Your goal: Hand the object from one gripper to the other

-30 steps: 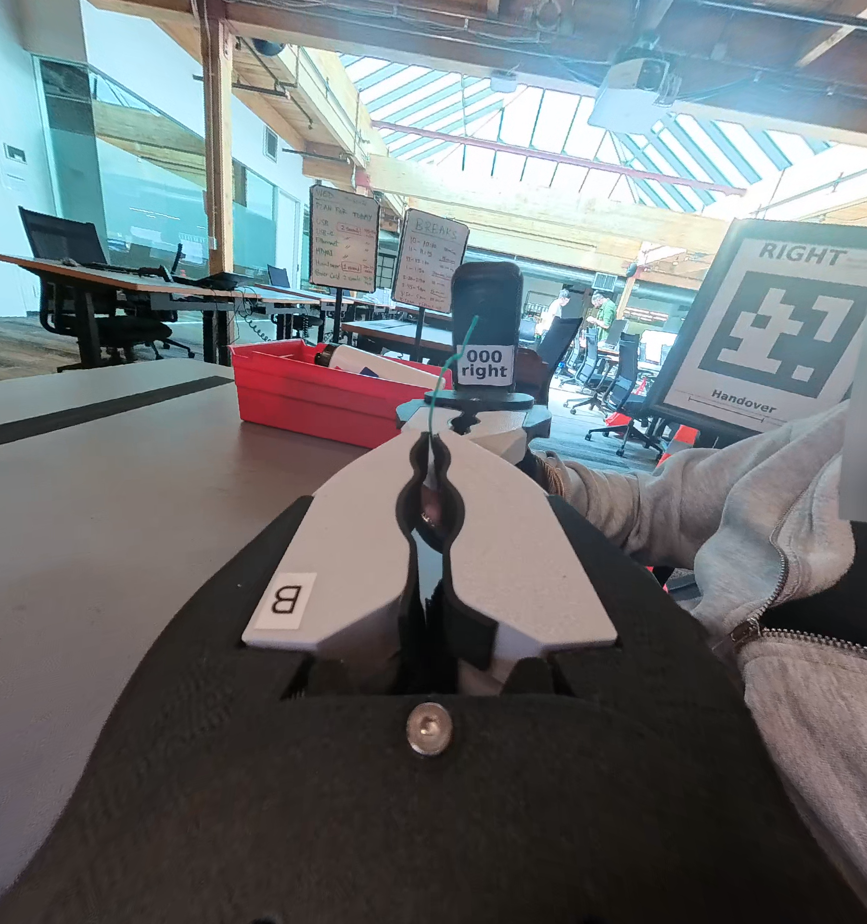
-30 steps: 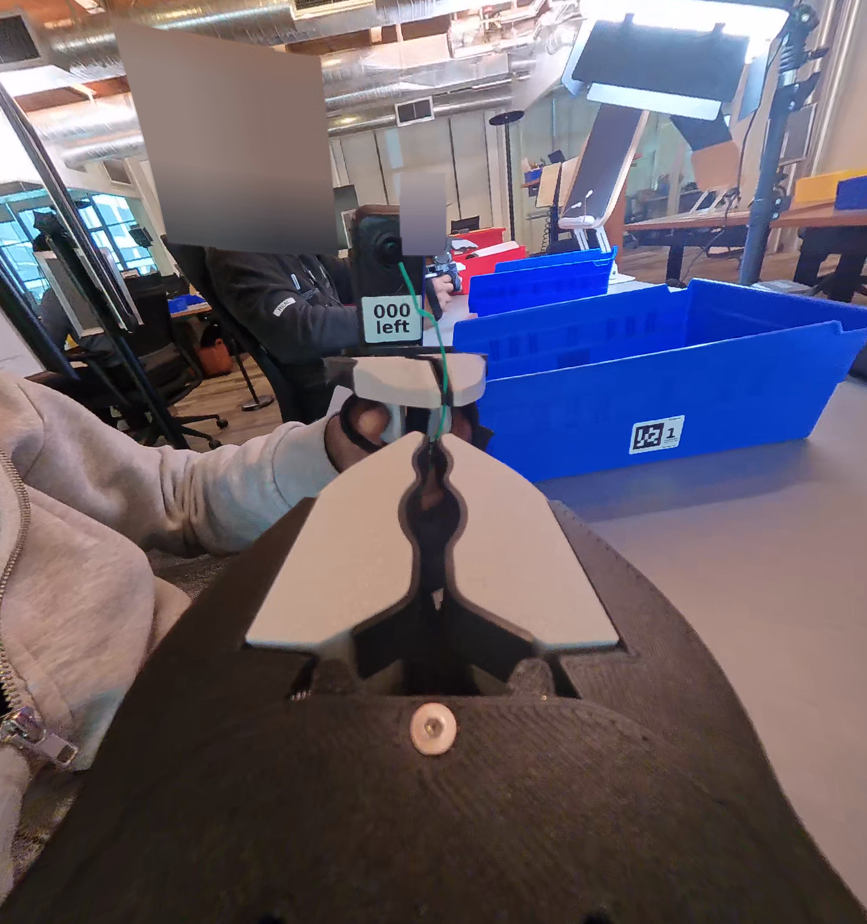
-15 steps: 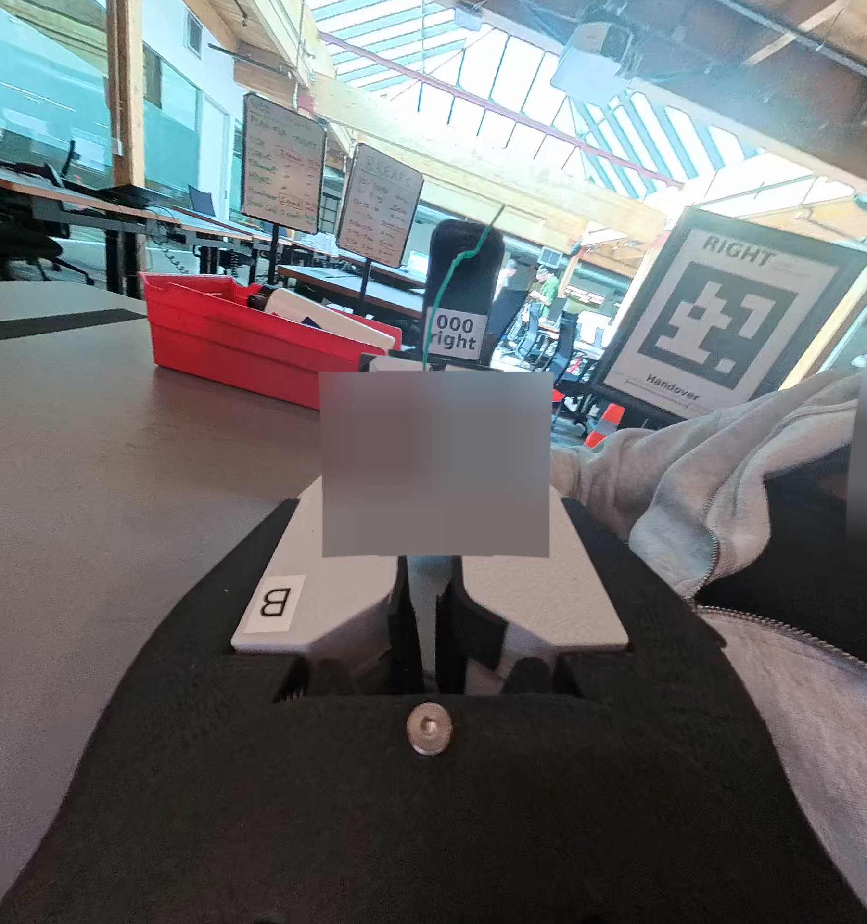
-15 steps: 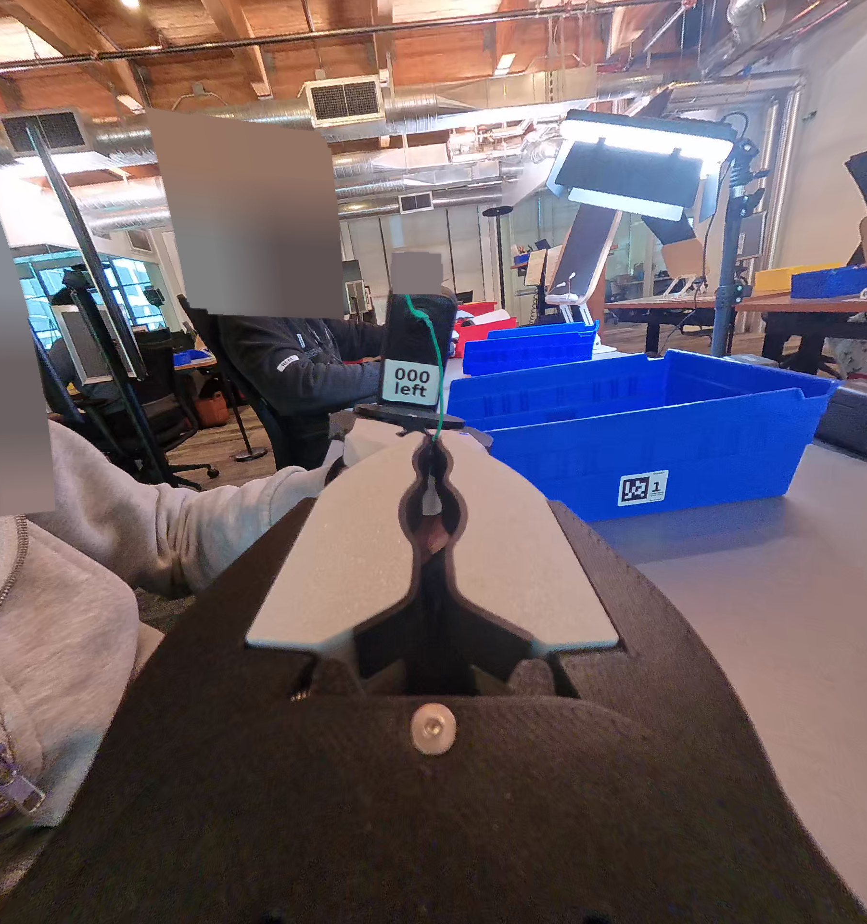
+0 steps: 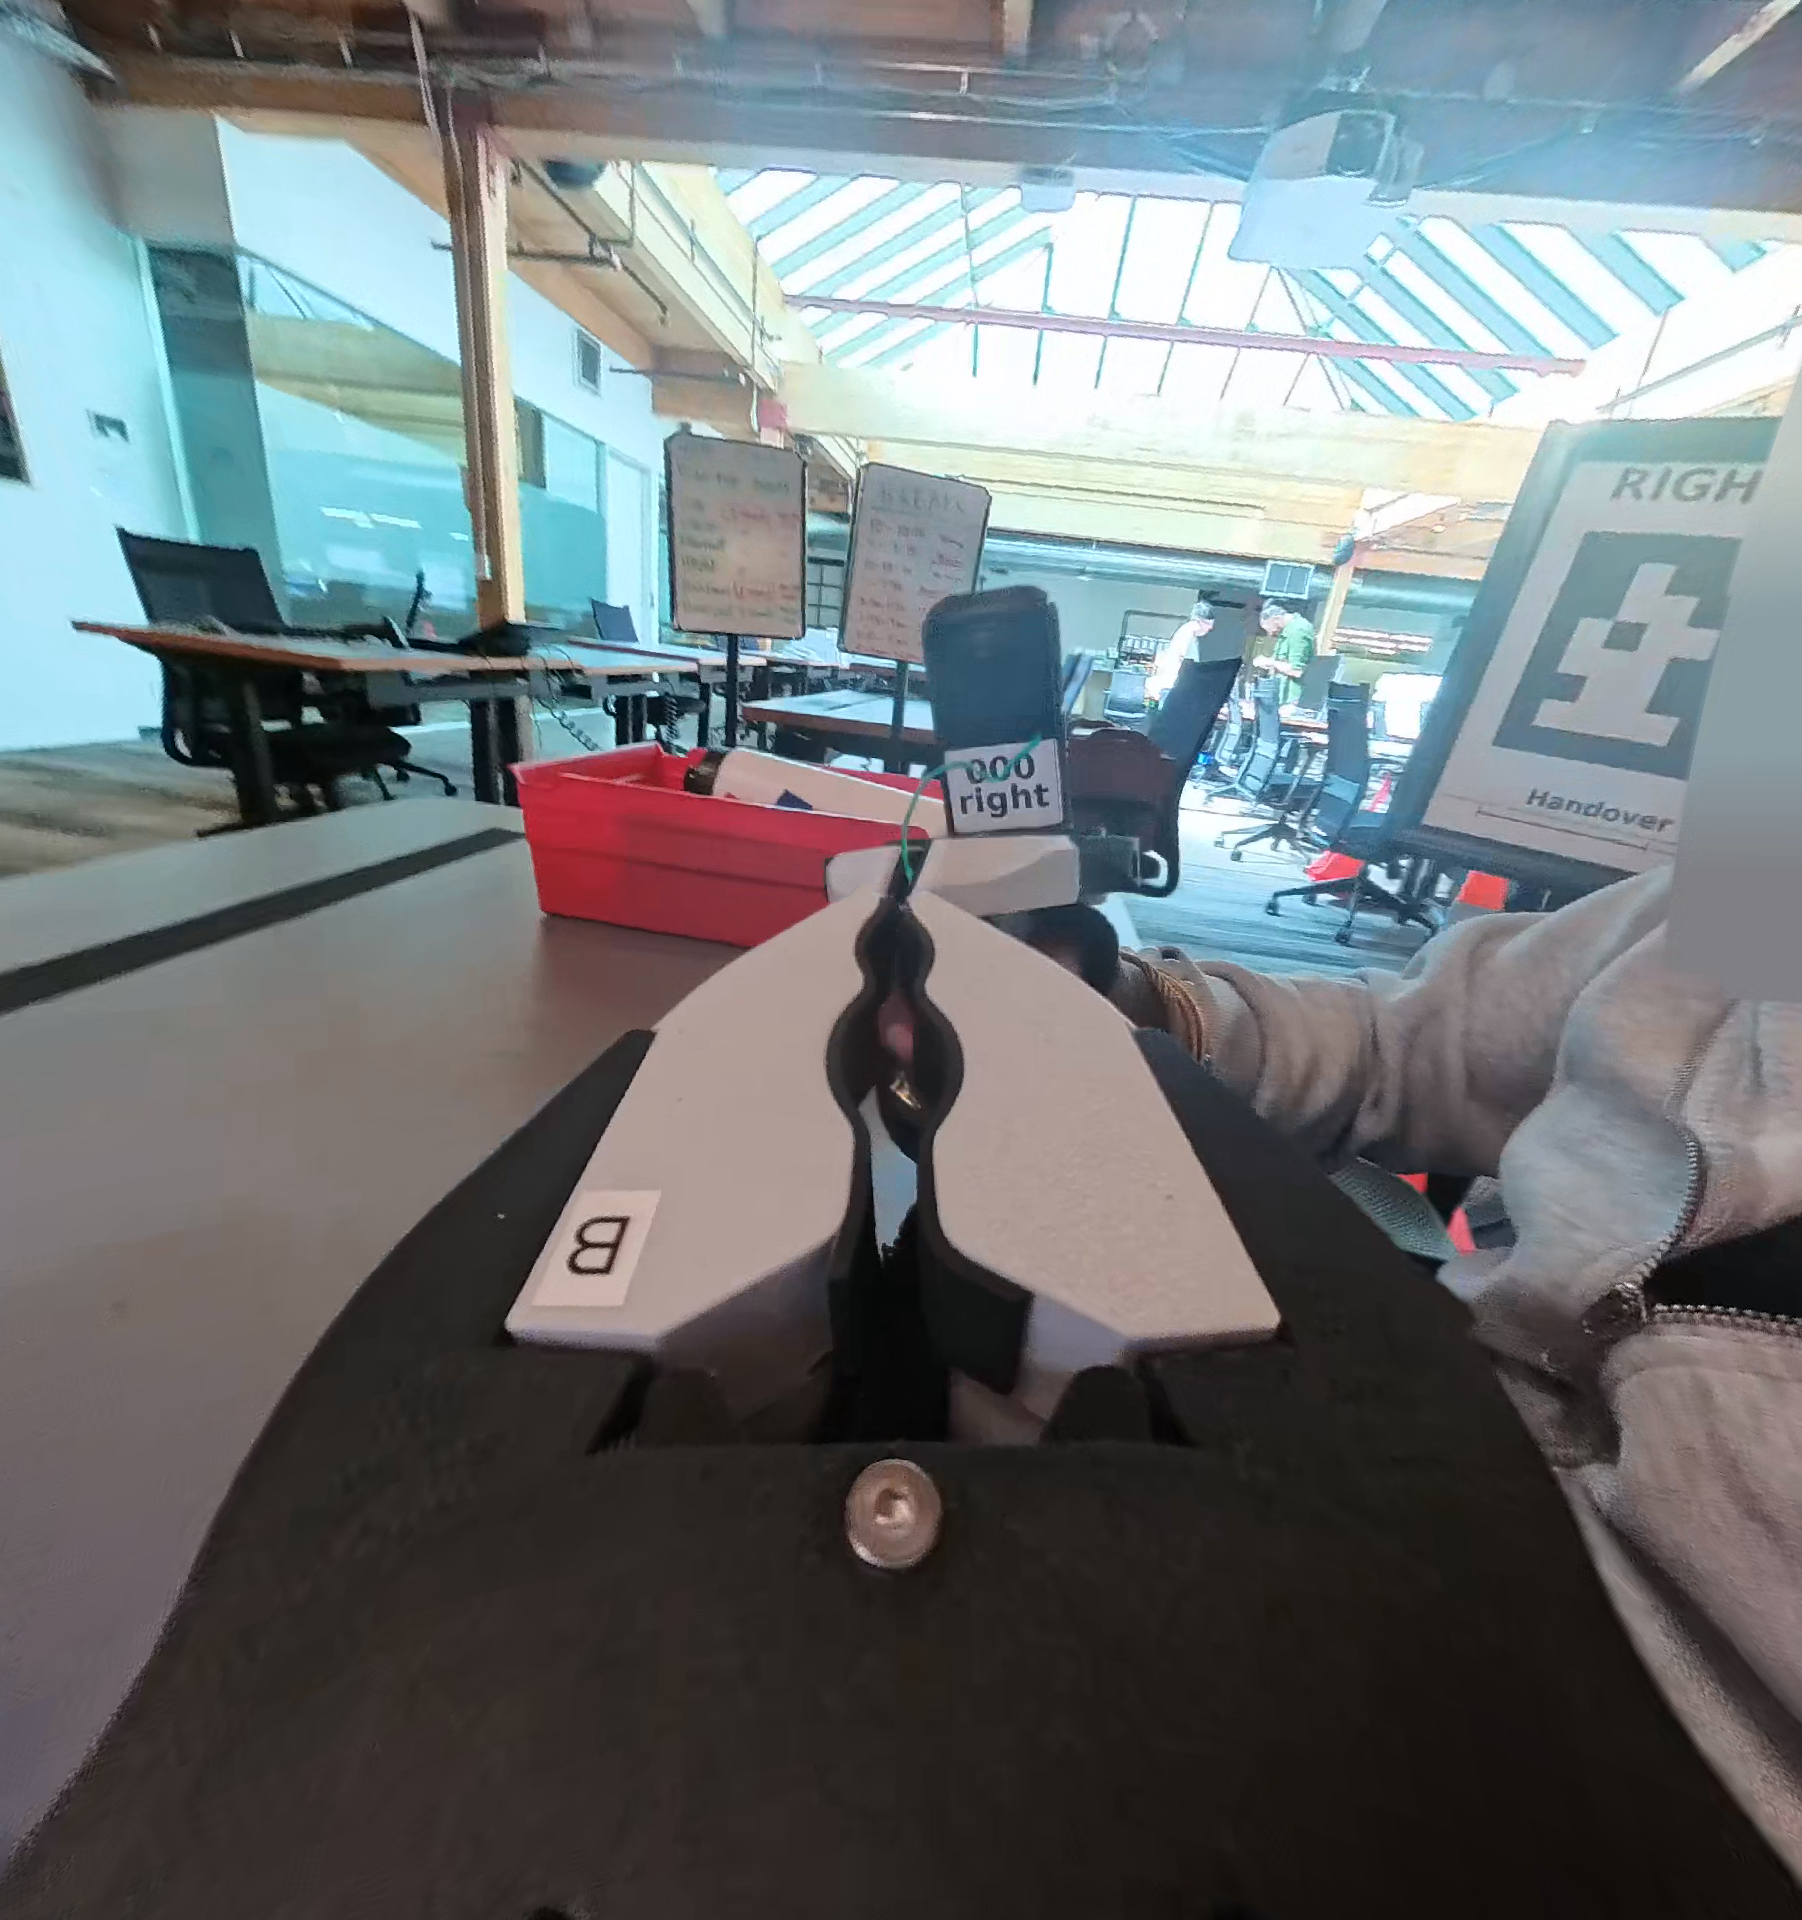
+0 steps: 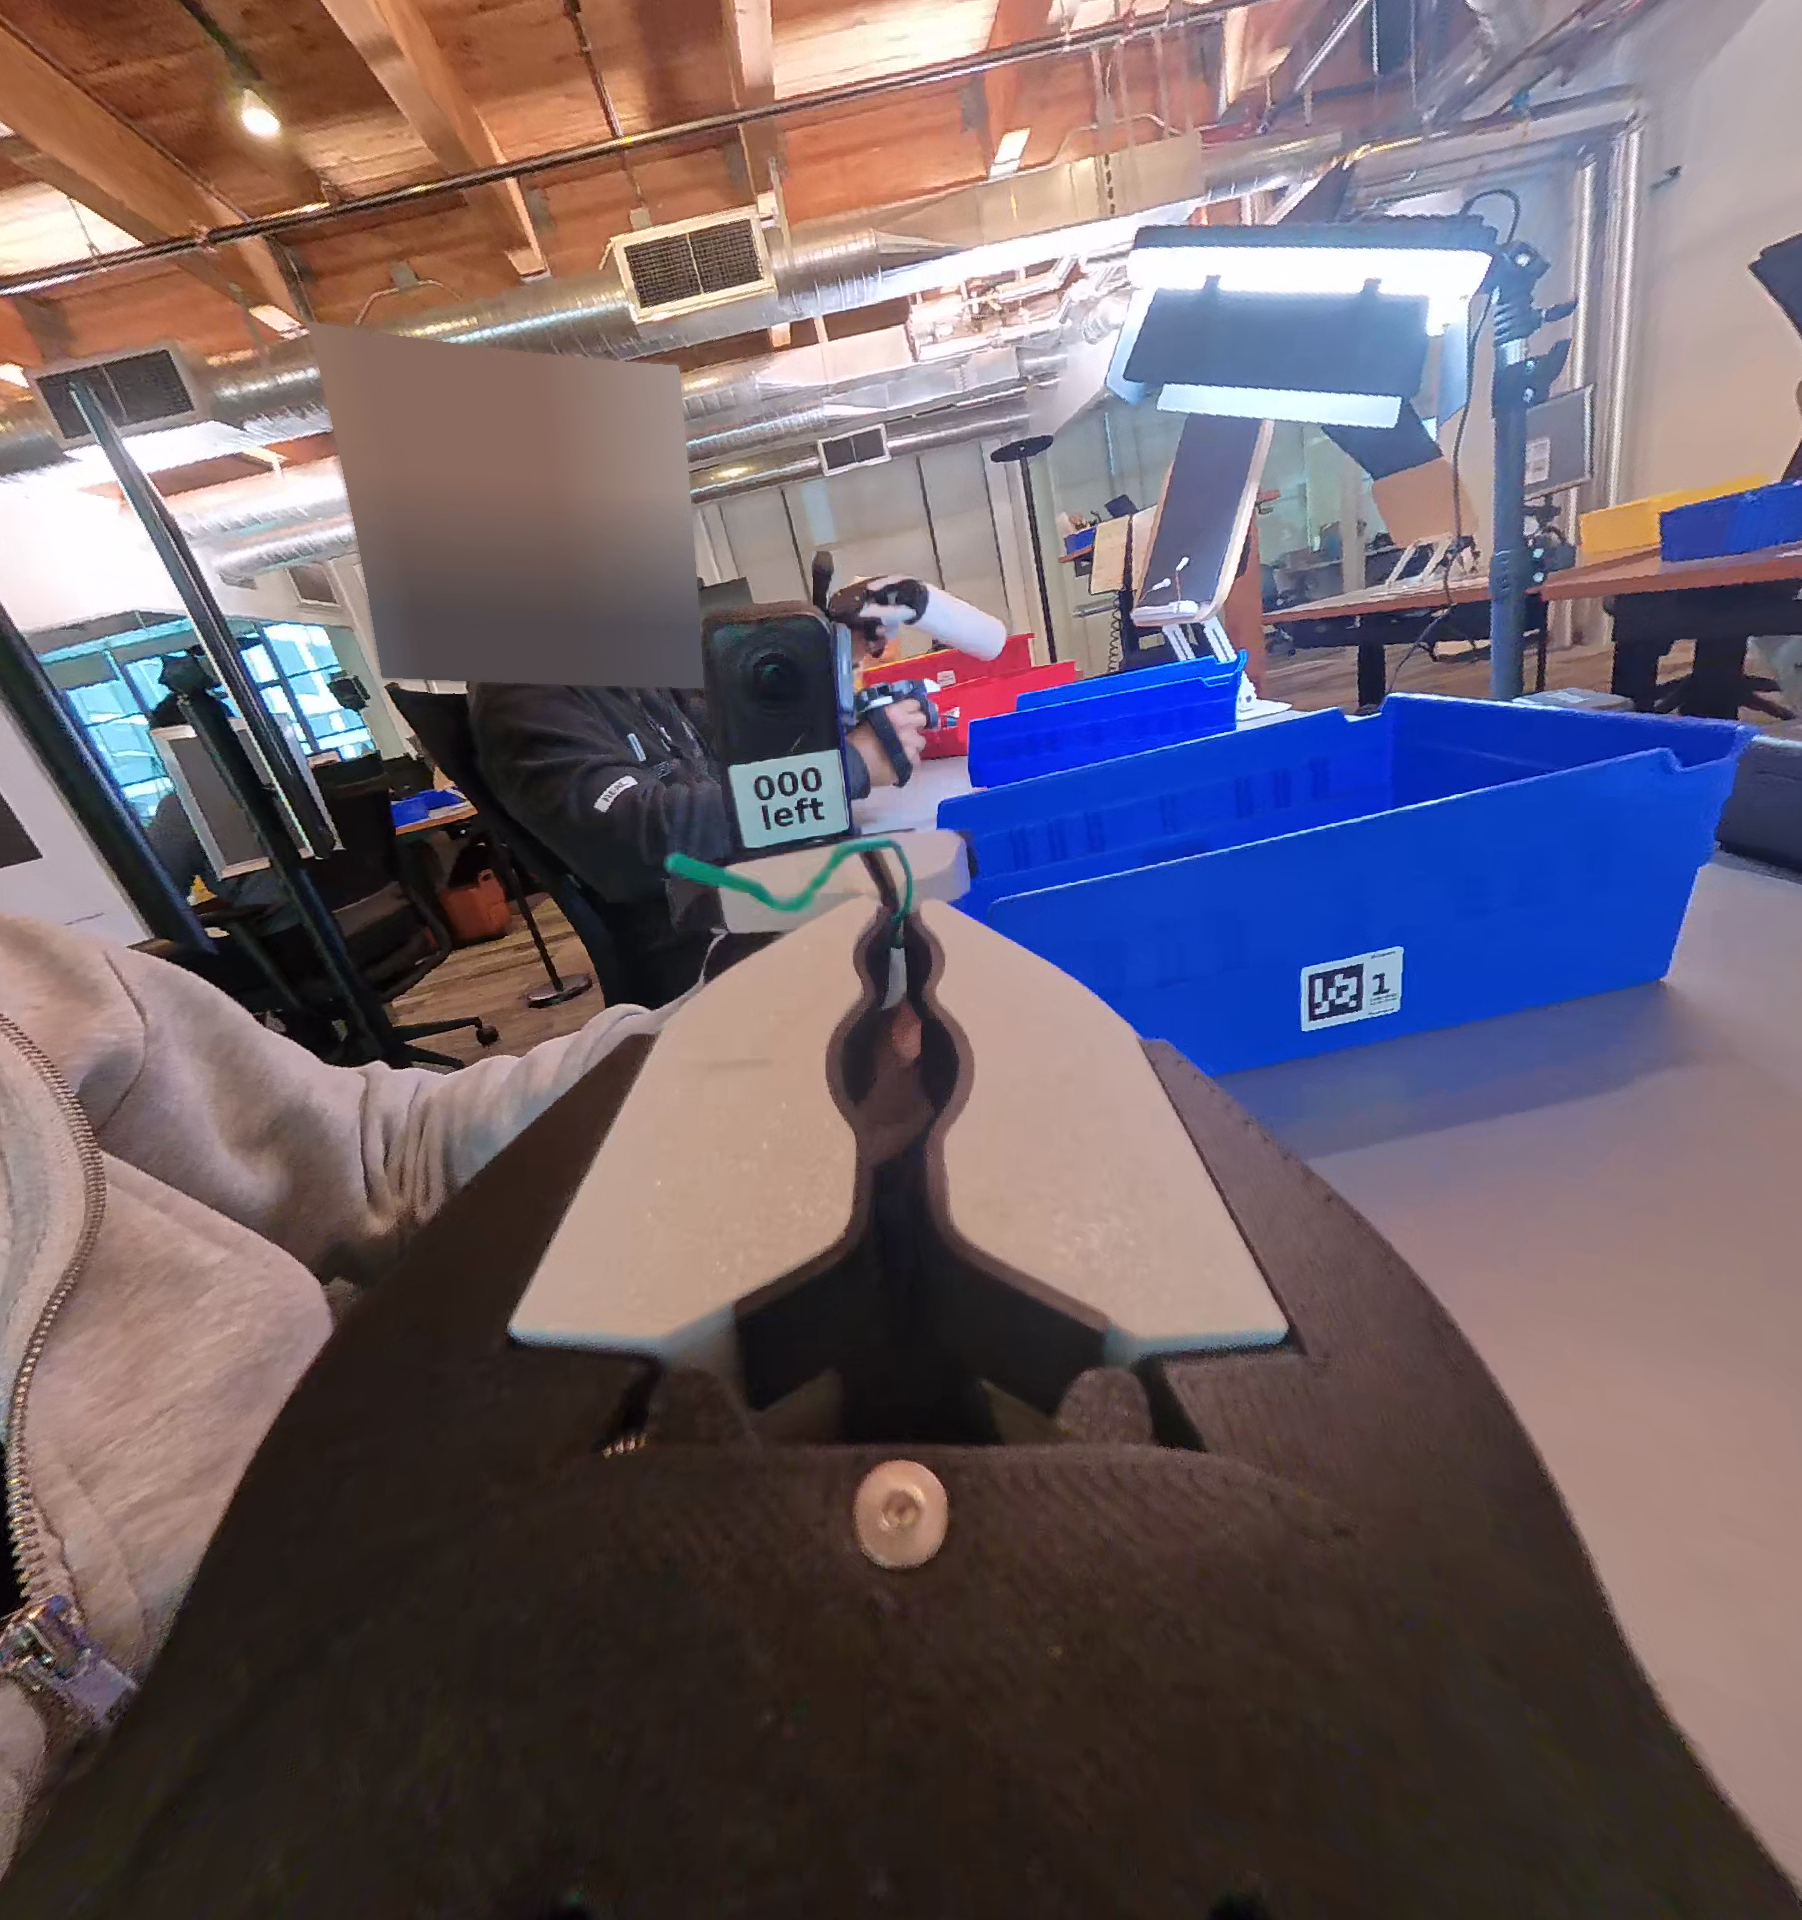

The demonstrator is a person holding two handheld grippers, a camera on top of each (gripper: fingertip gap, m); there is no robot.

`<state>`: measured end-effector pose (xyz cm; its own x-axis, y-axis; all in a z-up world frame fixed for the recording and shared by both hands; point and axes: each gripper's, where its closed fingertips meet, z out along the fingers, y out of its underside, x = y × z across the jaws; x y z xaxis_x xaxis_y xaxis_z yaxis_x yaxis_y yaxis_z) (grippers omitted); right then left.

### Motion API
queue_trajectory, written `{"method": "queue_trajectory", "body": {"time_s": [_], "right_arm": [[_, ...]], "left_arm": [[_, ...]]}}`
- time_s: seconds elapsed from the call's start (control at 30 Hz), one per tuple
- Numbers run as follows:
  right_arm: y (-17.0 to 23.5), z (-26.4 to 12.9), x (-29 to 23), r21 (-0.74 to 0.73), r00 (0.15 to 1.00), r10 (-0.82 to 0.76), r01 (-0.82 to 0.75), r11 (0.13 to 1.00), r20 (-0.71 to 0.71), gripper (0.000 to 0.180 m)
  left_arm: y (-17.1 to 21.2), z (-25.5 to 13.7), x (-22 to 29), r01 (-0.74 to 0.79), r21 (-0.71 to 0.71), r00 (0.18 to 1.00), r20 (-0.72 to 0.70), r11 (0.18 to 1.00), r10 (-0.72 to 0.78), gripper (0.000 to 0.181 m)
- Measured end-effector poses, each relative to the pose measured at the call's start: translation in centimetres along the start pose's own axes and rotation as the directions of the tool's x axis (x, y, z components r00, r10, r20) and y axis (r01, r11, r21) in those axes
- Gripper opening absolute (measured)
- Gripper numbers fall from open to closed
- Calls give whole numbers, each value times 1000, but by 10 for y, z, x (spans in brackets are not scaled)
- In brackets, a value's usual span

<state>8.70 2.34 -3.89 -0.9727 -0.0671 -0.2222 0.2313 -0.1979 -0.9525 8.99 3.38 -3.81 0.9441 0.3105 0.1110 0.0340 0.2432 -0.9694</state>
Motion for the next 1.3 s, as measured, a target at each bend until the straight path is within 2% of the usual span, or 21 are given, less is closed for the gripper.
{"method": "queue_trajectory", "body": {"time_s": [0.13,0.23,0.33,0.43,0.53,0.6,0.7,0.77,0.9,1.03,1.17,1.3], "right_arm": [[1,0,2,-7,1000,21,-21,1000,-7,4],[-5,-5,12,-14,997,-12,11,1000,-74,25],[-15,-14,22,-88,960,-216,203,975,-177,35],[-12,-21,20,-273,819,-544,490,828,-181,30],[7,-21,16,-428,663,-745,653,625,-76,25],[25,-21,22,-517,623,-782,665,539,-14,22],[45,-22,34,-605,599,-801,646,466,23,18],[49,-23,40,-629,576,-817,641,440,17,5],[51,-20,38,-613,591,-806,643,459,17,1],[39,-17,33,-541,649,-759,622,566,-47,1],[19,-12,22,-391,727,-675,588,708,-129,1],[18,-6,12,-321,780,-614,555,768,-122,1]], "left_arm": [[4,0,-4,-24,-39,999,35,999,25,0],[8,-2,-13,-106,-93,987,109,990,116,0],[17,-4,-24,-242,-224,940,186,944,285,0],[33,-3,-29,-374,-374,867,183,849,463,0],[49,-3,-35,-434,-491,807,160,755,568,0],[52,-2,-32,-454,-499,804,128,738,581,0],[50,-1,-29,-454,-482,813,122,750,570,0],[48,-1,-26,-441,-458,829,120,772,546,0],[44,0,-23,-420,-425,851,123,802,510,0],[26,1,-21,-378,-295,883,170,877,438,4],[13,0,-19,-208,-157,957,174,965,234,15],[10,3,-9,-68,-70,994,86,995,74,11]]}}
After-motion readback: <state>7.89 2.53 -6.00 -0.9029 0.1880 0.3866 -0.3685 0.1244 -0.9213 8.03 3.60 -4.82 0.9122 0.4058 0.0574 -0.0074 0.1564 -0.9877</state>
